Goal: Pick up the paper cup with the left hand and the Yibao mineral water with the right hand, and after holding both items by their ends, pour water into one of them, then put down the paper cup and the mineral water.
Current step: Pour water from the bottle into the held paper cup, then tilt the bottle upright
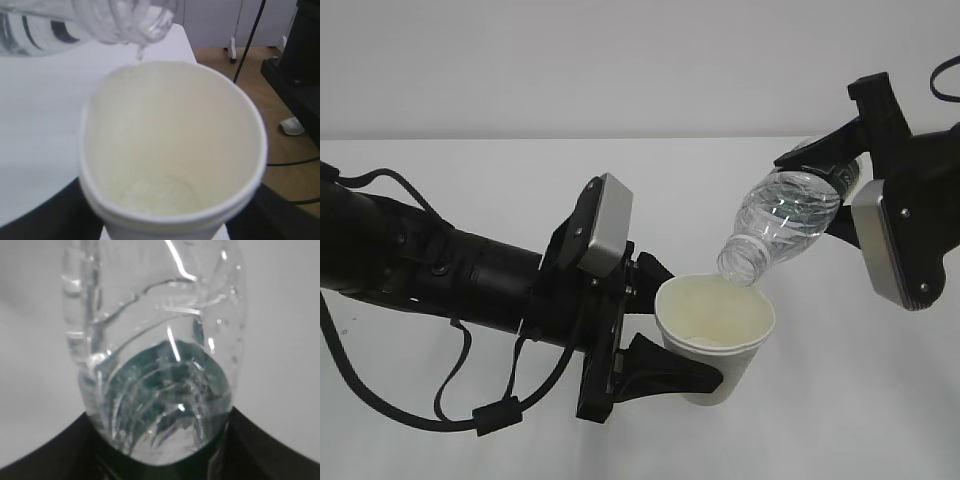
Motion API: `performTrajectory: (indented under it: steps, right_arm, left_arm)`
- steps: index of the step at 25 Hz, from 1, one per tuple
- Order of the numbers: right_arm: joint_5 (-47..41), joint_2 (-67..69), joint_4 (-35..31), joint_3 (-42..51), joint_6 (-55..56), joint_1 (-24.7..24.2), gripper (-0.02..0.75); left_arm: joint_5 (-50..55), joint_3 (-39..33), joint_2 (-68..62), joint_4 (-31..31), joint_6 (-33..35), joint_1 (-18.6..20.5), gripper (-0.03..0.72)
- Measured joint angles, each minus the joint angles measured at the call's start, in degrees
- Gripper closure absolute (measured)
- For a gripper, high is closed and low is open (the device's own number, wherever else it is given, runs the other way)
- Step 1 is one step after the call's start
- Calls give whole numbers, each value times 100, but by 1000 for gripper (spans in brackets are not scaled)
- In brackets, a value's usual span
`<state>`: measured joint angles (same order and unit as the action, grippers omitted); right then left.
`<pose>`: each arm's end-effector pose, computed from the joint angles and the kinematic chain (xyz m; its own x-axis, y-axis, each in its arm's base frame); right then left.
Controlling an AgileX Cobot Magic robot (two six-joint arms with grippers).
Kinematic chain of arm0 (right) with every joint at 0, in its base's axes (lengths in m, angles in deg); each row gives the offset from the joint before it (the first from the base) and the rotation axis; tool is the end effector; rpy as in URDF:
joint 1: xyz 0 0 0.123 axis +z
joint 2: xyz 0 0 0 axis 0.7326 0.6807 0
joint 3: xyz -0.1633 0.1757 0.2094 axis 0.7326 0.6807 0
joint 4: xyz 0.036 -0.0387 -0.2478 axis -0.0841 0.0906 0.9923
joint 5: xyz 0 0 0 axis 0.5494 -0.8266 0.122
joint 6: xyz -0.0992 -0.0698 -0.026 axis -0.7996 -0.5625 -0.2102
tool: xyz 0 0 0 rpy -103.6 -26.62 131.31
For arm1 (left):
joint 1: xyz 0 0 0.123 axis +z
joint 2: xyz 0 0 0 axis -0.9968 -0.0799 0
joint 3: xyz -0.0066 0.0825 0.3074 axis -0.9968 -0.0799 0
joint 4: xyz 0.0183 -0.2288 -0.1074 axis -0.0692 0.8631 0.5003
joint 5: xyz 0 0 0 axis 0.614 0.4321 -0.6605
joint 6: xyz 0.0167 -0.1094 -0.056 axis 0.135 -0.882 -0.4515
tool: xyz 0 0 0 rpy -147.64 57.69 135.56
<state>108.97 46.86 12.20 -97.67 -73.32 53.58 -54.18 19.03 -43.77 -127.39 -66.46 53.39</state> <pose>0.2946 0.0958 0.2658 0.6760 -0.7357 0.0411 -0.3308 -0.3529 -0.8752 0.2601 -0.2852 0.1695 0.0049 0.3155 -0.9489 0.9978 -0.0636 -0.0160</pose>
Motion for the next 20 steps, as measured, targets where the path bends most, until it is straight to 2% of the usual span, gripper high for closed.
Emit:
performTrajectory:
  steps: [20]
  right_arm:
    - [-127, 0, 0, 0, 8, 0, 302]
  left_arm:
    - [-22, 0, 0, 0, 0, 0, 214]
